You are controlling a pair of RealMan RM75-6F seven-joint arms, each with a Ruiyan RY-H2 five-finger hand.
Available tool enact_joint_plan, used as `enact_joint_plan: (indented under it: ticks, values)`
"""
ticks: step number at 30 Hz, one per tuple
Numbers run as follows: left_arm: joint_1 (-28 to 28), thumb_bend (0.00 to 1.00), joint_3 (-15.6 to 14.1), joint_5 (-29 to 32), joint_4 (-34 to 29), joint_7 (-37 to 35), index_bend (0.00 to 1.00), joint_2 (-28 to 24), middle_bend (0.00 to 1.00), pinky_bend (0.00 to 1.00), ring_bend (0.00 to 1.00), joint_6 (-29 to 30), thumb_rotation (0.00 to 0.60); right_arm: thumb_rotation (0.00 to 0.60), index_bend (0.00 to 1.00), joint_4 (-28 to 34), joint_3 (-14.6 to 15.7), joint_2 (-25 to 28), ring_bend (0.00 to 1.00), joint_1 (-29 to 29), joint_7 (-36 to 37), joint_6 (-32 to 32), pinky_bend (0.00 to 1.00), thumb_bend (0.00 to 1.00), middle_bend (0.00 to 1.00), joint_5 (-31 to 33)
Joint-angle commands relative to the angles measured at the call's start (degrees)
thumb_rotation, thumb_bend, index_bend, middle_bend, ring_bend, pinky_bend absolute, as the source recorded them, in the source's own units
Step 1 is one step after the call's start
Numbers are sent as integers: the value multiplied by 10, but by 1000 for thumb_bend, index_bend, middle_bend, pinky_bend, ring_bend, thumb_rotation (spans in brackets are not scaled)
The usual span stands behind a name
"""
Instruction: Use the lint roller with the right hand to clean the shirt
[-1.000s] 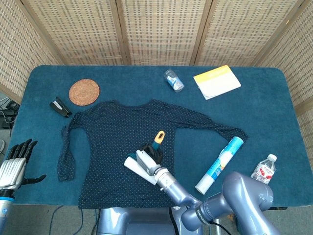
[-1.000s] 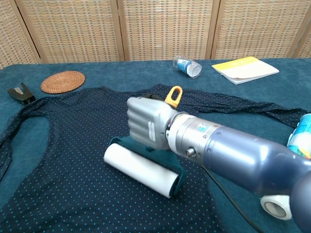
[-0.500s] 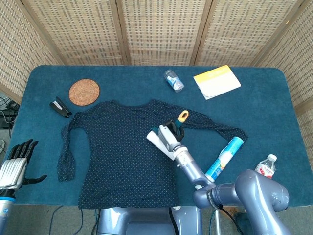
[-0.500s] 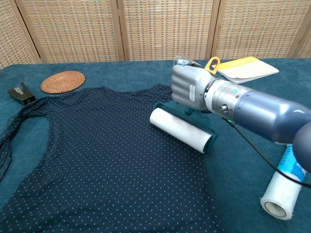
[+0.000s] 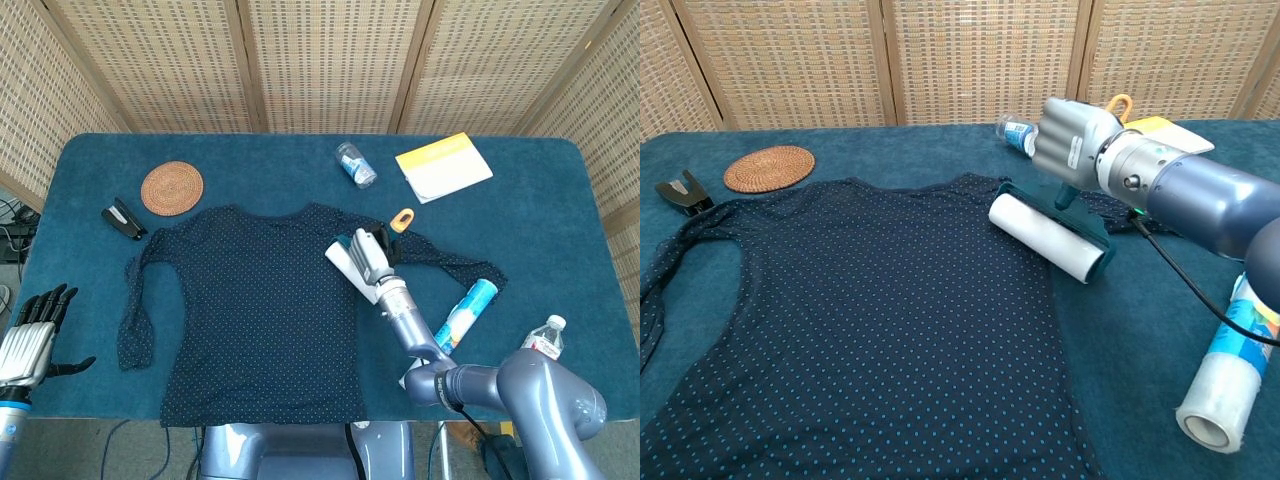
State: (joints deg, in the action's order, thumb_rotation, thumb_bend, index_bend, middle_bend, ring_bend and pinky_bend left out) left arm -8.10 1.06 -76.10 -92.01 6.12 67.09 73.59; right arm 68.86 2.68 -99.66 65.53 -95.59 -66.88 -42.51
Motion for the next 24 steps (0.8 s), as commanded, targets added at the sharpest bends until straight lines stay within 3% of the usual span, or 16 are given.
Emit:
enact_joint_plan:
  ticks: [1,7,9,12,15,18,19,22,24]
  values:
    - [0,0,0,-2,0,-4,0,-2,0,0,0,0,600,600,0,32,-21,16,1000,-14,26,-23,1000,79,991,-7]
    - [2,0,-2,-11,-1,-16,0,-5,0,0,0,4,600,600,0,104,-41,65,1000,-46,97,-49,1000,71,988,-21]
    - [5,0,-5,-22,-2,-26,0,-8,0,0,0,12,600,600,0,158,-45,115,1000,-83,181,-76,1000,71,982,-49]
    - [7,0,-7,-33,-1,-33,0,-9,0,0,0,19,600,600,0,192,-37,160,993,-121,286,-89,1000,68,946,-105]
    - [9,0,-10,-47,-2,-39,0,-10,0,0,0,29,600,600,0,197,-28,189,942,-161,384,-122,861,57,879,-166]
    - [19,0,-15,-71,-6,-47,0,-12,0,0,0,55,600,600,0,203,-11,214,729,-217,495,-157,464,16,684,-211]
    - [21,0,-16,-78,-6,-47,0,-12,0,0,0,63,600,600,0,209,-7,221,575,-231,516,-163,302,2,537,-217]
    - [29,0,-16,-94,-3,-46,0,-7,0,0,0,88,600,600,0,244,1,241,222,-269,570,-176,63,0,210,-224]
    - [36,0,-13,-112,8,-45,0,4,0,0,0,118,600,600,0,283,14,263,74,-304,619,-187,7,0,74,-233]
